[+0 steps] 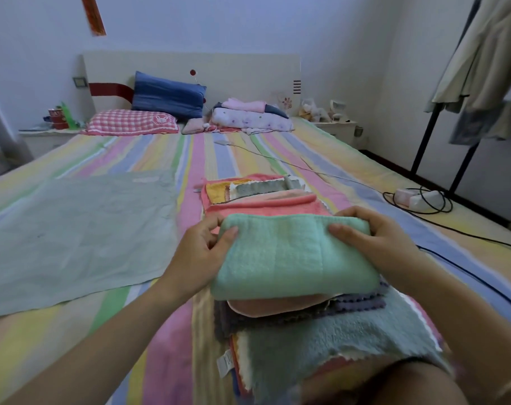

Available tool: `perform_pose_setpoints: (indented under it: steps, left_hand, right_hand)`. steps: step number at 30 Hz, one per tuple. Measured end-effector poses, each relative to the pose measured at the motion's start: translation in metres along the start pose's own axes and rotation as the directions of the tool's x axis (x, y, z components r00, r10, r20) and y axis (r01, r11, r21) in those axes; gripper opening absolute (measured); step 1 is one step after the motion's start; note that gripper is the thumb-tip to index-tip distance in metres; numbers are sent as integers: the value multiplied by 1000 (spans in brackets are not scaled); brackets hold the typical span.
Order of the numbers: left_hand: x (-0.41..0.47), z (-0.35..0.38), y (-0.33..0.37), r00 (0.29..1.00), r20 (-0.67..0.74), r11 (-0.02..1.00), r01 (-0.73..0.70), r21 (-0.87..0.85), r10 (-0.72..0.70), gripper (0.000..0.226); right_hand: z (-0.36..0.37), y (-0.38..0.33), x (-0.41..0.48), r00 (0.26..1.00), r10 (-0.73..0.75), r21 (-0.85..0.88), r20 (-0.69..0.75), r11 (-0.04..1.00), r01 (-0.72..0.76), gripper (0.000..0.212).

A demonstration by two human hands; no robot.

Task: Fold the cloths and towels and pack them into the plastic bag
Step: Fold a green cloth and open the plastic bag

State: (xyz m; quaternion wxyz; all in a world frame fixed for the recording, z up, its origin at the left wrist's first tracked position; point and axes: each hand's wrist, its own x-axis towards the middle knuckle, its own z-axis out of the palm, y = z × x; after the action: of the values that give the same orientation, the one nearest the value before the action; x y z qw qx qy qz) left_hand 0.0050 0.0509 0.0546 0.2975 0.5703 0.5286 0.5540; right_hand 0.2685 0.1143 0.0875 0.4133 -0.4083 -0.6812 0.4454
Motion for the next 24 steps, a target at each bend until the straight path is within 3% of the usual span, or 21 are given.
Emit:
perform_pose_setpoints:
  steps: [3,5,11,17,24]
  left_hand:
    - [1,3,-12,995,42,990,87,109,-92,16]
    - [1,5,-24,989,18,972,138,189,-144,13]
    - [32,4,-55,977,-104,920,210,331,-186,18]
    - [92,11,-76,960,-249,811,247,531,-129,17]
    - [139,16,-110,930,-323,770,336,543,-178,11]
  right_hand:
    - [2,2,6,979,149,-31,141,989,-146,16]
    - [4,13,14,964,215,-105,159,974,-200,18]
    - [7,56,56,973,230,-263,12,940,-219,20]
    - [15,78,122,984,96,-467,-153,870,-157,28]
    - [29,105,169,977,87,-671,-194,715,-197,28]
